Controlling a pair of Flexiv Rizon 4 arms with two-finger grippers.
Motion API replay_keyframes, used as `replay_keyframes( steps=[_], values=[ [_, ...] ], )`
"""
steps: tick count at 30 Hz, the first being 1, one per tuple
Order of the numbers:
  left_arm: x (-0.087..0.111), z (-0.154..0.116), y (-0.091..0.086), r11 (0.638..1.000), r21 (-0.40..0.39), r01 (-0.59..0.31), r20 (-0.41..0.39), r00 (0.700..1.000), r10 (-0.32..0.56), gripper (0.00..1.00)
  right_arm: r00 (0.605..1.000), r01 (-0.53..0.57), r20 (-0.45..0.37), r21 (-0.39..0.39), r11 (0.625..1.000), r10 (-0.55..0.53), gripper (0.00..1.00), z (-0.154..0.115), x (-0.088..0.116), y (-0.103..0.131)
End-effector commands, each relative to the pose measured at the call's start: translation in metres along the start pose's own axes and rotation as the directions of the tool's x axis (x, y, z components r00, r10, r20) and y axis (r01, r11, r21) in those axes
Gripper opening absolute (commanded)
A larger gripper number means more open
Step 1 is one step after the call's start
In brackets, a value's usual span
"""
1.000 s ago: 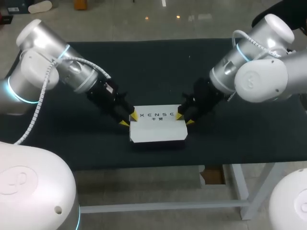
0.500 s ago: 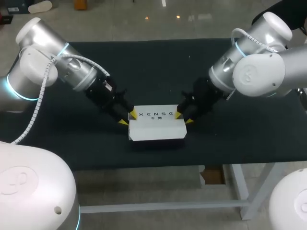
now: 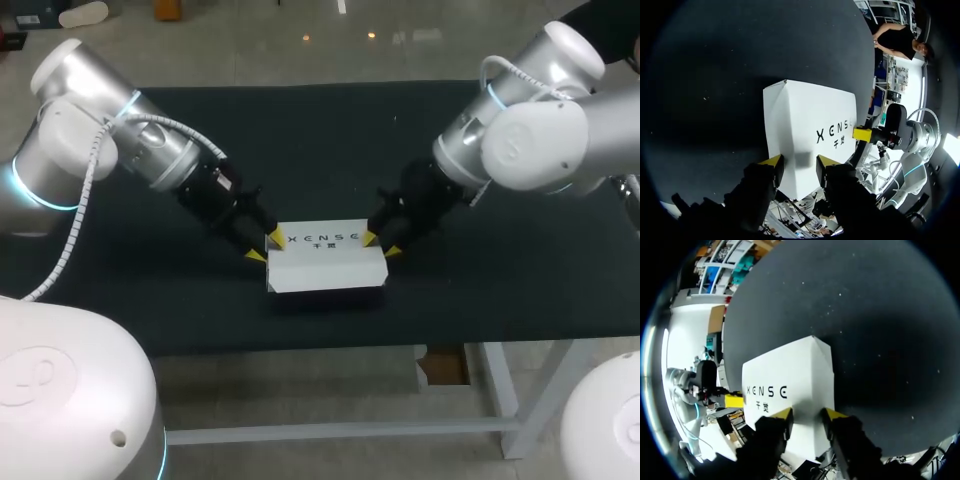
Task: Assemble the packaging by folding the flat box into shape, placing the metal phone stand inside, and closing the box properly
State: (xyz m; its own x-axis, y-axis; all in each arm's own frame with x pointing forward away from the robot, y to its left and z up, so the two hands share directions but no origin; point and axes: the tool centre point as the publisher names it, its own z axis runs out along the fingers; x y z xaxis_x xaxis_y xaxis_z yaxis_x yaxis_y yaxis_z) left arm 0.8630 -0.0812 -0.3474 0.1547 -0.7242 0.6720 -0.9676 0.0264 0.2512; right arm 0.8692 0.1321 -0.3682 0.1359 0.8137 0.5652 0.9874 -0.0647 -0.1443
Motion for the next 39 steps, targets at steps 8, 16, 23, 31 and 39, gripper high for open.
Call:
replay_keyframes(
  steps=[8, 16, 23, 31, 39],
  values=[
    [0.0041, 0.0050, -0.0009, 1.000, -0.001, 0.005, -0.001, 1.000, -0.005, 0.44, 1.000, -0.003, -0.004, 0.045, 0.999, 0.003, 0.40, 0.0067, 0.0071, 0.0049],
    [0.0030, 0.0031, -0.0003, 1.000, 0.005, 0.007, -0.003, 1.000, -0.007, 0.44, 1.000, -0.006, -0.001, 0.044, 0.999, 0.006, 0.41, 0.0054, 0.0064, 0.0057],
    [0.0039, 0.0020, 0.0006, 1.000, 0.007, 0.004, -0.003, 1.000, -0.004, 0.44, 1.000, -0.013, -0.001, 0.043, 0.999, 0.013, 0.40, 0.0029, 0.0038, 0.0061],
    [0.0031, 0.0005, 0.0009, 1.000, 0.011, 0.007, -0.004, 1.000, -0.007, 0.44, 1.000, -0.013, 0.004, 0.041, 0.999, 0.013, 0.41, 0.0026, 0.0057, 0.0063],
    [0.0000, -0.0005, 0.0017, 1.000, 0.016, 0.014, -0.004, 1.000, -0.014, 0.45, 1.000, -0.013, 0.006, 0.045, 0.999, 0.013, 0.41, 0.0042, 0.0051, 0.0072]
  ],
)
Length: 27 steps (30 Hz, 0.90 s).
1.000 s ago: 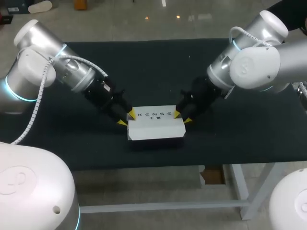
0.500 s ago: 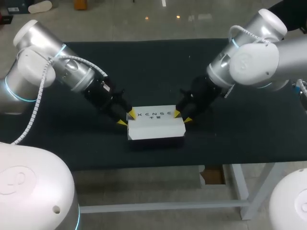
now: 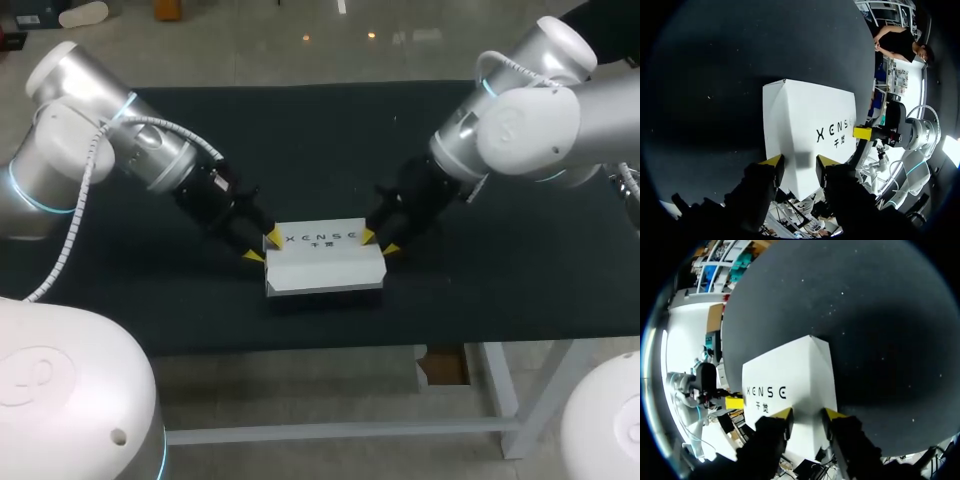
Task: Assemble the packaging by folding the flat box into shape, placing the metal phone stand inside, and closing the box properly
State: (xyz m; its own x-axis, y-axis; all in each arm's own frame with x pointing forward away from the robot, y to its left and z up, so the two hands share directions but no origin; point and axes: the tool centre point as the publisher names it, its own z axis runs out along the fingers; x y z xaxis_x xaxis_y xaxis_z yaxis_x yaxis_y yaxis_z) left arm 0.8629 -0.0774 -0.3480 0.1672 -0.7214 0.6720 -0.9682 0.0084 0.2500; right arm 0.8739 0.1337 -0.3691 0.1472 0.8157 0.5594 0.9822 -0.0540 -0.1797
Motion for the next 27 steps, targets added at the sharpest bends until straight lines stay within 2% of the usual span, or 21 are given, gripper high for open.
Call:
replay_keyframes(
  steps=[1, 9, 27],
  values=[
    [0.0030, 0.0015, 0.0019, 1.000, 0.003, 0.003, 0.000, 1.000, -0.003, 0.45, 1.000, -0.002, 0.001, 0.009, 1.000, 0.002, 0.41, 0.0028, 0.0034, 0.0025],
    [0.0034, 0.0005, 0.0033, 1.000, 0.007, 0.002, 0.003, 1.000, -0.002, 0.43, 1.000, -0.004, -0.001, 0.007, 1.000, 0.004, 0.41, 0.0016, 0.0030, 0.0019],
    [0.0090, -0.0054, 0.0022, 1.000, -0.010, 0.003, 0.003, 1.000, -0.003, 0.46, 1.000, 0.000, -0.018, 0.018, 1.000, 0.001, 0.43, -0.0047, 0.0114, 0.0007]
  ],
)
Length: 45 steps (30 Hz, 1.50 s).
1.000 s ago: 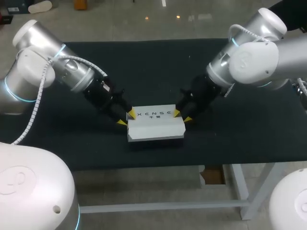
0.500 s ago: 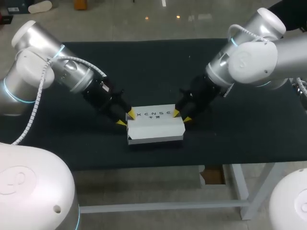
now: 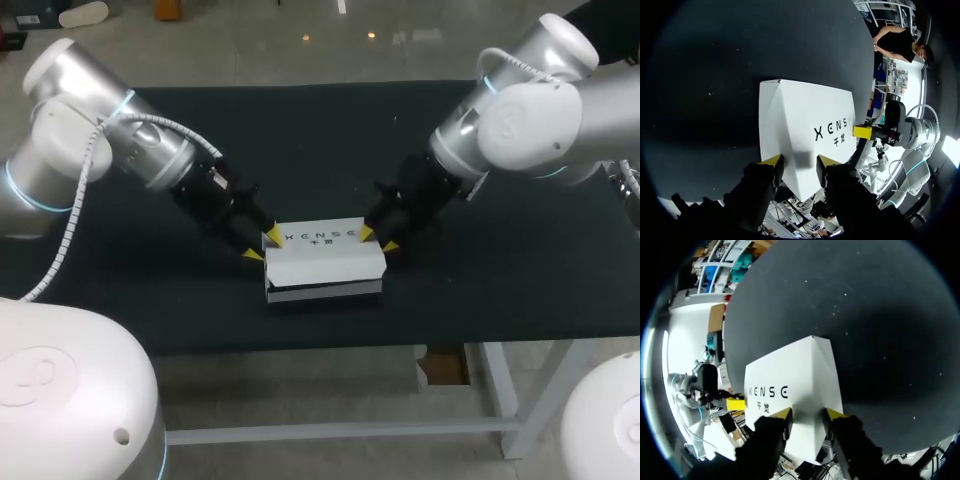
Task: Assemble the packaging by folding the flat box into shape, placing the metal phone stand inside, and closing the box properly
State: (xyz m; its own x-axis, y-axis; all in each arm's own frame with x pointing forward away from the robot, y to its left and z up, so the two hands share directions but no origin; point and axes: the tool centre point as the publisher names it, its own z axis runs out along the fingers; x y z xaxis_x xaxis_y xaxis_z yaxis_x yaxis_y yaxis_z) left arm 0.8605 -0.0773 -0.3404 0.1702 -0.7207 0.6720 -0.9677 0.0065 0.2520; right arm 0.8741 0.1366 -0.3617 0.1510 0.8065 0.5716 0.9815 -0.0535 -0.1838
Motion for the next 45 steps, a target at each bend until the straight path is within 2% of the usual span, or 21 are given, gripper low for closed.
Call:
replay_keyframes(
  steps=[1, 9, 12, 14, 16, 23, 27, 36, 39, 41, 45],
  values=[
    [0.0045, -0.0013, -0.0019, 1.000, -0.010, 0.000, 0.003, 1.000, 0.000, 0.46, 1.000, 0.001, -0.003, 0.015, 1.000, -0.001, 0.43, -0.0006, 0.0053, 0.0020],
    [0.0054, -0.0036, -0.0010, 1.000, 0.007, 0.006, 0.025, 1.000, -0.006, 0.50, 1.000, -0.002, -0.001, 0.014, 1.000, 0.002, 0.44, -0.0019, 0.0062, 0.0021],
    [0.0047, -0.0020, 0.0022, 1.000, 0.029, 0.002, 0.046, 0.999, -0.003, 0.56, 1.000, -0.006, 0.023, -0.008, 1.000, 0.006, 0.45, -0.0035, 0.0043, -0.0001],
    [0.0039, -0.0006, 0.0035, 0.999, 0.046, 0.002, 0.063, 0.998, -0.005, 0.69, 1.000, -0.006, 0.023, -0.008, 1.000, 0.006, 0.45, -0.0035, 0.0043, -0.0001],
    [0.0039, -0.0006, 0.0035, 0.999, 0.046, 0.002, 0.063, 0.998, -0.005, 0.73, 1.000, -0.006, 0.023, -0.008, 1.000, 0.006, 0.45, -0.0035, 0.0043, -0.0001],
    [0.0039, -0.0006, 0.0035, 0.999, 0.046, 0.002, 0.063, 0.998, -0.005, 0.72, 1.000, -0.006, 0.023, -0.008, 1.000, 0.006, 0.44, -0.0035, 0.0043, -0.0001],
    [0.0039, -0.0006, 0.0035, 0.999, 0.046, 0.002, 0.063, 0.998, -0.005, 0.65, 1.000, -0.006, 0.023, -0.008, 1.000, 0.006, 0.43, -0.0035, 0.0043, -0.0001],
    [0.0039, -0.0006, 0.0035, 0.999, 0.046, 0.002, 0.063, 0.998, -0.005, 0.67, 1.000, -0.006, 0.023, -0.008, 1.000, 0.006, 0.41, -0.0035, 0.0043, -0.0001],
    [0.0039, -0.0006, 0.0035, 0.999, 0.046, 0.002, 0.063, 0.998, -0.005, 0.58, 1.000, -0.006, 0.023, -0.008, 1.000, 0.006, 0.40, -0.0035, 0.0043, -0.0001],
    [0.0039, -0.0006, 0.0035, 0.999, 0.046, 0.002, 0.063, 0.998, -0.005, 0.56, 1.000, -0.006, 0.023, -0.008, 1.000, 0.006, 0.40, -0.0035, 0.0043, -0.0001],
    [0.0039, -0.0006, 0.0035, 0.999, 0.046, 0.002, 0.063, 0.998, -0.005, 0.60, 1.000, -0.006, 0.023, -0.008, 1.000, 0.006, 0.42, -0.0035, 0.0043, -0.0001]
  ],
)
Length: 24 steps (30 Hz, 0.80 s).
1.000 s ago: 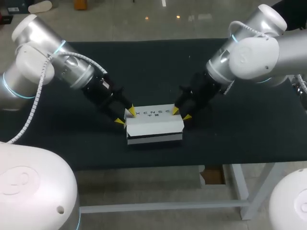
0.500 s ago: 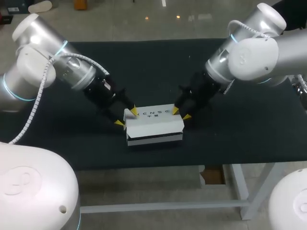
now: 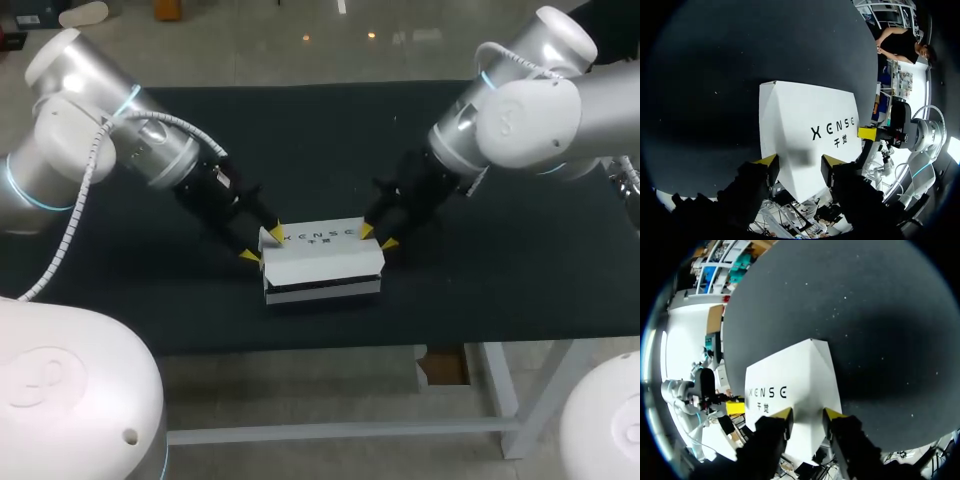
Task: Assemble the packaging by folding the flat box into shape, placing the metal phone stand inside, and closing the box properly
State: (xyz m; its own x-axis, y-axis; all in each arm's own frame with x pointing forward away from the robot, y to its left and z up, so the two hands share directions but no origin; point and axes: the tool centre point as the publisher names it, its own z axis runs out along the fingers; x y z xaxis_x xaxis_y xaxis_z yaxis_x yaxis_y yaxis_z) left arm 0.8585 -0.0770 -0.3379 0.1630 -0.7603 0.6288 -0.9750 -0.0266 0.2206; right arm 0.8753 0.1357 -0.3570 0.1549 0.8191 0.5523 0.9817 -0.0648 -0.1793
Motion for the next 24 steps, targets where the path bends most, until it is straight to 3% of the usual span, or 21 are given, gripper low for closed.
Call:
replay_keyframes(
  steps=[1, 9, 14, 20, 23, 24],
  values=[
    [0.0029, 0.0008, 0.0010, 1.000, 0.000, 0.001, 0.004, 1.000, -0.001, 0.60, 1.000, 0.001, 0.000, 0.002, 1.000, -0.001, 0.43, 0.0009, 0.0022, -0.0005],
    [0.0029, 0.0008, 0.0010, 1.000, 0.000, 0.001, 0.004, 1.000, -0.001, 0.60, 1.000, 0.001, 0.000, 0.002, 1.000, -0.001, 0.40, 0.0009, 0.0022, -0.0005],
    [0.0039, 0.0022, 0.0013, 1.000, 0.001, -0.004, 0.007, 1.000, 0.004, 0.69, 1.000, -0.003, 0.001, 0.004, 1.000, 0.003, 0.42, 0.0012, 0.0018, 0.0000],
    [0.0045, 0.0019, 0.0018, 1.000, 0.000, -0.003, -0.003, 1.000, 0.003, 0.67, 1.000, -0.012, -0.002, 0.013, 1.000, 0.012, 0.44, 0.0016, 0.0003, 0.0011],
    [0.0046, 0.0021, 0.0007, 1.000, -0.023, -0.002, -0.029, 1.000, 0.001, 0.50, 1.000, -0.018, -0.007, 0.021, 1.000, 0.018, 0.44, 0.0019, -0.0004, 0.0015],
    [0.0046, 0.0022, 0.0003, 0.999, -0.033, -0.008, -0.035, 0.999, 0.006, 0.49, 1.000, -0.018, -0.009, 0.023, 1.000, 0.019, 0.44, 0.0018, -0.0007, 0.0018]
  ],
)
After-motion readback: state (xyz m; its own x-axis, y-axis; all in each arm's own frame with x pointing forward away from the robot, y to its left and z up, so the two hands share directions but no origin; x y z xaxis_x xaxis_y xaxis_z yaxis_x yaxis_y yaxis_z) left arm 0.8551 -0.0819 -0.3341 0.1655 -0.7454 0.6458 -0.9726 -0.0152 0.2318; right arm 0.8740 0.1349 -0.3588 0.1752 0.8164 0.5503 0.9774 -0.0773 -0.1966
